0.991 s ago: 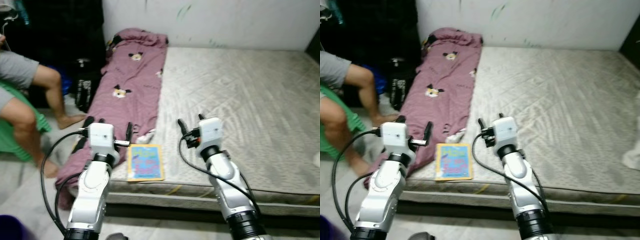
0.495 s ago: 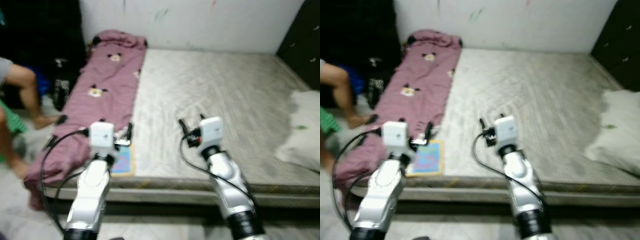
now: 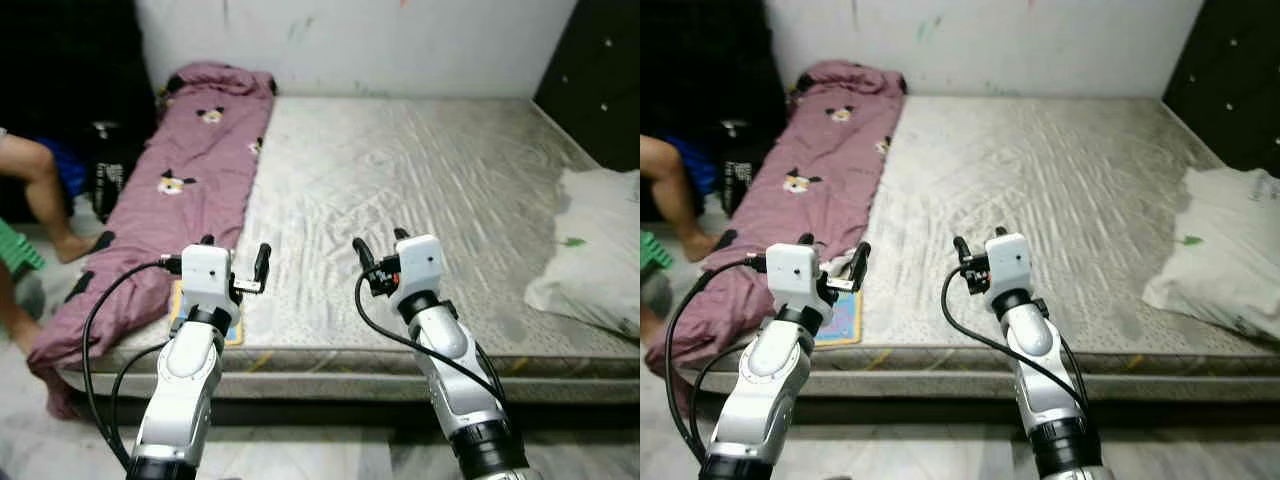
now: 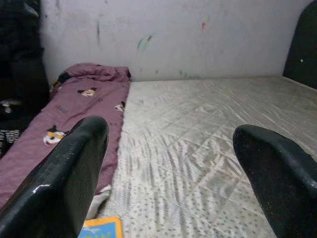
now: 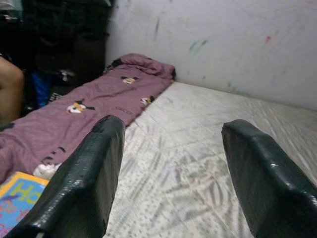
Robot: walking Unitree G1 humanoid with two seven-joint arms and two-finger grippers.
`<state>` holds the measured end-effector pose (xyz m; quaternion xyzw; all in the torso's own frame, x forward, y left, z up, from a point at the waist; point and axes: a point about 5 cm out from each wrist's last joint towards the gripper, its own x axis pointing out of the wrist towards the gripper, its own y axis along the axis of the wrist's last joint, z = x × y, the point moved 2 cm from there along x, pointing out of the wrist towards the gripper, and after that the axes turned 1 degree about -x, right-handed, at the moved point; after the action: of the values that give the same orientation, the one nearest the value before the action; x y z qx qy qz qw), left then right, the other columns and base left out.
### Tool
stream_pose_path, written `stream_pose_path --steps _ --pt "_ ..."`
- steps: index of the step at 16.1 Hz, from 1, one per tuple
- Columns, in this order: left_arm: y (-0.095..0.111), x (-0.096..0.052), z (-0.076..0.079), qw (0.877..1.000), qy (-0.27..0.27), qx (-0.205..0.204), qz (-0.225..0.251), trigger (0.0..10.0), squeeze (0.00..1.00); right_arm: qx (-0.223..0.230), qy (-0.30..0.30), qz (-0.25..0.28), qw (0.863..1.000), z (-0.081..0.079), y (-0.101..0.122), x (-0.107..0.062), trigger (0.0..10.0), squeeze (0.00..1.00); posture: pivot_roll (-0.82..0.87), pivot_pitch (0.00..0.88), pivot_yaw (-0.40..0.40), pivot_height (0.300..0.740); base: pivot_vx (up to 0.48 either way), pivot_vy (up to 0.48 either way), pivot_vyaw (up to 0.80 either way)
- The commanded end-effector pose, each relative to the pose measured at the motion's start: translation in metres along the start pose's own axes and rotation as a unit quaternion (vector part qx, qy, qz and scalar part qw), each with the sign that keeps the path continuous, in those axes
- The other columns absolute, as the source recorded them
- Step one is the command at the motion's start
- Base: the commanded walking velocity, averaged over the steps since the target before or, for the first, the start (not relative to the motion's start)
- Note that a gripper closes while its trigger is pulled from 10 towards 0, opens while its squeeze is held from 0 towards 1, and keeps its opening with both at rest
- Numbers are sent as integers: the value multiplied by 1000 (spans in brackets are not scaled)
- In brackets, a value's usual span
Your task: Clean up the room
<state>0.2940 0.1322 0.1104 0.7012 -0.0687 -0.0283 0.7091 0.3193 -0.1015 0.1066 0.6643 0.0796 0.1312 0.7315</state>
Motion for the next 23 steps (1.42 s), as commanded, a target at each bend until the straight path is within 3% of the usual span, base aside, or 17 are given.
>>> stream_pose_path --steps 1,8,11,23 --pt "4 0 -4 1000 3 2 7 10000 0 -2 3 8 1000 -2 5 3 10000 0 38 0 -8 740 334 0 0" --pt "3 2 -4 1000 -2 5 6 10000 0 -2 0 9 1000 -1 5 4 10000 0 38 0 -6 740 337 0 0" --pt "-2 3 -5 1000 18 9 -11 10000 0 -4 1 11 1000 -1 5 4 10000 0 41 0 -8 740 0 0 0" --pt "-2 4 -4 1000 11 13 -10 10000 0 -4 -2 11 1000 0 5 5 10000 0 42 0 -3 740 0 -46 92"
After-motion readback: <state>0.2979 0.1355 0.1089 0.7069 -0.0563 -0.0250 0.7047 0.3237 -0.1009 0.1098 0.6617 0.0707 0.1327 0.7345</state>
